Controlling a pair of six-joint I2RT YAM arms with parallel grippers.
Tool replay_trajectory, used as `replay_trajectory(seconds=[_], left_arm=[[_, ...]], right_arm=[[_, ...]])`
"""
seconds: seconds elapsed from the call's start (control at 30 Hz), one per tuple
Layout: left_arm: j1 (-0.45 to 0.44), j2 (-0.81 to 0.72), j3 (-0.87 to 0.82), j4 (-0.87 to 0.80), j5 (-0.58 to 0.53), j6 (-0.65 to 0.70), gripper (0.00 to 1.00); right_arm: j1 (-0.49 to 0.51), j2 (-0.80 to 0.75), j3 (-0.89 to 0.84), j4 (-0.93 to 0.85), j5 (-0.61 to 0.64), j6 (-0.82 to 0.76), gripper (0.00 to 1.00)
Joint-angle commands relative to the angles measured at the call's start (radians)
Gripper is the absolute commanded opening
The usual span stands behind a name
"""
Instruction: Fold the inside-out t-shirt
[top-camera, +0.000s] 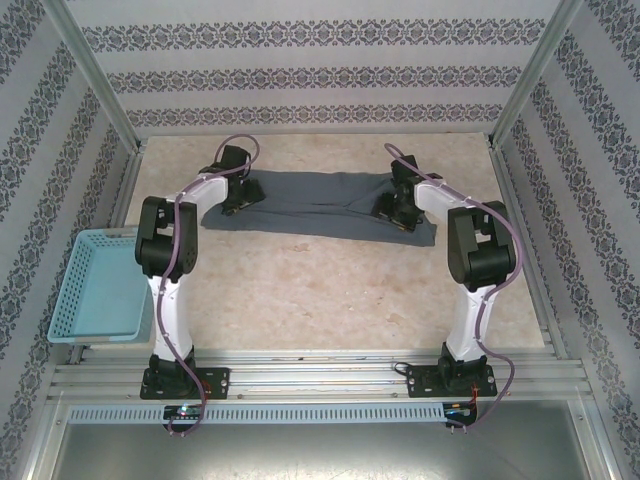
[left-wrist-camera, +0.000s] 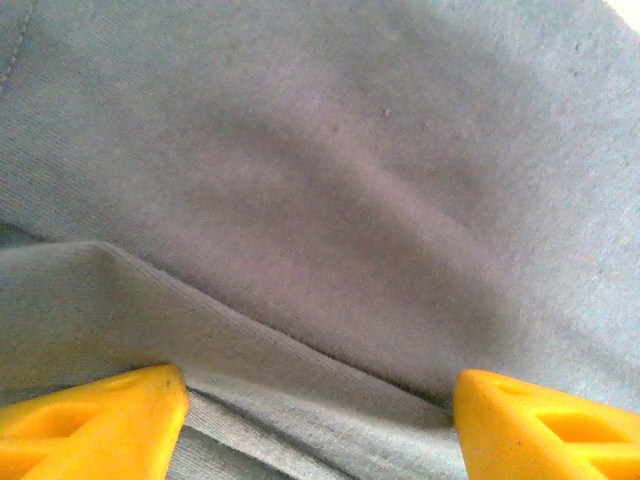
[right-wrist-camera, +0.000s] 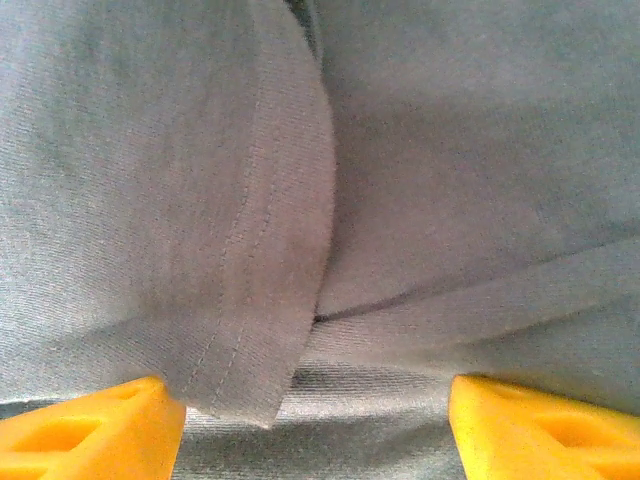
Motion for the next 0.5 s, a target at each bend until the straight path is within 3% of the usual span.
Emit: replay_trajectory(seconds=[0.0, 0.23, 0.47], left_arm=[[0.017, -0.019, -0.092, -0.042, -0.006, -0.013, 0.74], [0.017, -0.086, -0.117, -0.052, 0.001, -0.005, 0.79], [0.02, -0.074, -0.107, -0.061, -0.003, -0.001, 0.8]], right_arm=[[-0.035, -0.035, -0.021, -0.034, 0.056, -0.016, 0.75], [-0.043, -0.009, 0.133, -0.141, 0.192, -0.131, 0.92], [-0.07, 0.157, 0.351, -0.226, 0.151, -0.166, 0.97]])
